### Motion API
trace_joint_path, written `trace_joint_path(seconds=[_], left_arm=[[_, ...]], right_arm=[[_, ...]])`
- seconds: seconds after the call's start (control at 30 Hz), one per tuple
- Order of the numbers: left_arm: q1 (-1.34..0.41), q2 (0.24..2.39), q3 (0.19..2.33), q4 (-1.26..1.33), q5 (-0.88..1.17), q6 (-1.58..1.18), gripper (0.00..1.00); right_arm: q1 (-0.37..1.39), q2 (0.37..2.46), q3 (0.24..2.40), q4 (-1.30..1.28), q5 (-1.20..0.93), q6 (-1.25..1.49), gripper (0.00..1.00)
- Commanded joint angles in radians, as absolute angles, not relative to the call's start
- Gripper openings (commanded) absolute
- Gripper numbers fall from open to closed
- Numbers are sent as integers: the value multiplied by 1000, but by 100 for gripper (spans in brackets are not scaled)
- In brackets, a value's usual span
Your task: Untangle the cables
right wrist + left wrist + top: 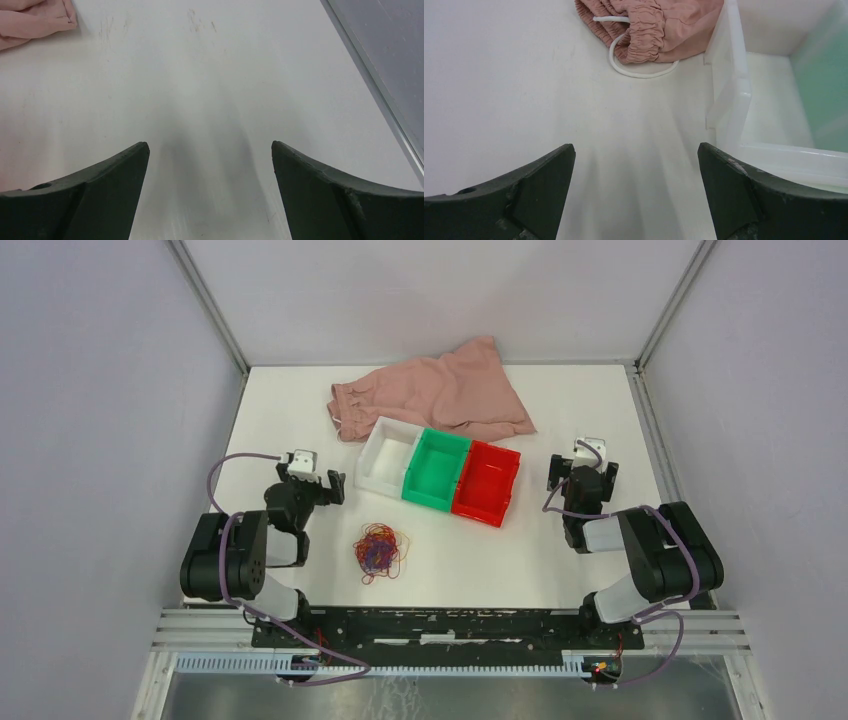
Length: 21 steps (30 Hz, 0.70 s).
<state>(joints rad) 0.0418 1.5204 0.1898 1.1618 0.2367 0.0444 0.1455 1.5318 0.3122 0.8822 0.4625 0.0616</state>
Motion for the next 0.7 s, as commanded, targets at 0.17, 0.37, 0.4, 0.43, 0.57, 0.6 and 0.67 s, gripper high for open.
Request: trace_joint_path(seconds=[0.17, 0.37, 0.4, 0.43, 0.57, 0.6, 0.67], left_arm=[[38, 1516, 204, 1229, 222, 31, 99], [38, 1516, 204, 1228, 222, 30, 99], [38, 1515, 204, 1228, 222, 32, 99], [38, 1516, 205, 1224, 221, 32, 99], [43, 1499, 212, 1215, 201, 15, 99], [50, 1467, 235, 1148, 189, 3, 99], [59, 1382, 329, 885, 226, 28, 99]], right_arm=[[142, 1514, 340, 922, 456, 56, 99], [139, 1515, 341, 920, 455, 58, 99], [139, 1515, 342, 920, 454, 58, 99], [140, 1515, 344, 917, 455, 59, 99], [117, 1492, 346, 888, 474, 95, 99], [114, 1478, 338, 889, 457, 89, 99], [117, 1440, 329, 876, 480, 90, 100]])
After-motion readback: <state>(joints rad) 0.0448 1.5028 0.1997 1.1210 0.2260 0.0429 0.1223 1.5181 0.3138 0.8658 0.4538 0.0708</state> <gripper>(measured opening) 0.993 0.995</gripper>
